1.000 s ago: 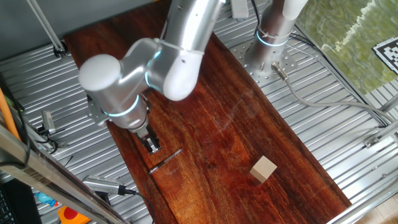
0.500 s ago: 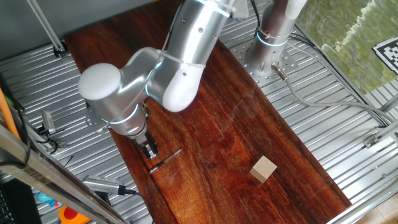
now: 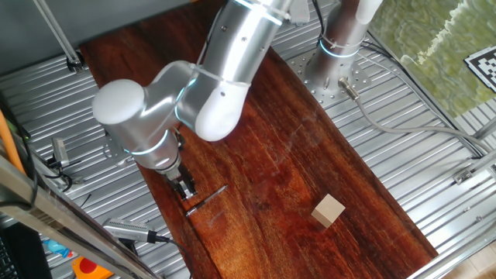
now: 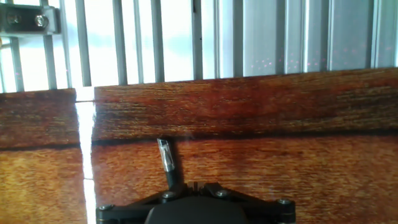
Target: Put the pen into the pen holder
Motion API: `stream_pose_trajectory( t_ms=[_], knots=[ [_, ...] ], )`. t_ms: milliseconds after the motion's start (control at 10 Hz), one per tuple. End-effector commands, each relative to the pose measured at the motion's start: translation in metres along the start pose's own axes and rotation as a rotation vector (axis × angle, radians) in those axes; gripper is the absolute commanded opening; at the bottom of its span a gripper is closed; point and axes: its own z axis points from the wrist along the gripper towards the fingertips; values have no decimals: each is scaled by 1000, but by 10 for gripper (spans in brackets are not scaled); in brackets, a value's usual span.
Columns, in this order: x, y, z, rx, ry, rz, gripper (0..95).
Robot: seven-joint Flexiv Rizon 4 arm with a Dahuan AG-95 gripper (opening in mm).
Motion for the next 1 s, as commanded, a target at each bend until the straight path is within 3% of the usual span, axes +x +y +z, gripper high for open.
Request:
stream_pose_trajectory(
  t_ms=[100, 200, 300, 1000],
  knots=[
    [0, -1, 2, -26, 3, 10, 0],
    [1, -2, 2, -76, 3, 41, 0],
    [1, -3, 2, -80, 3, 40, 0],
    [3, -6, 3, -58, 6, -6, 0]
  ],
)
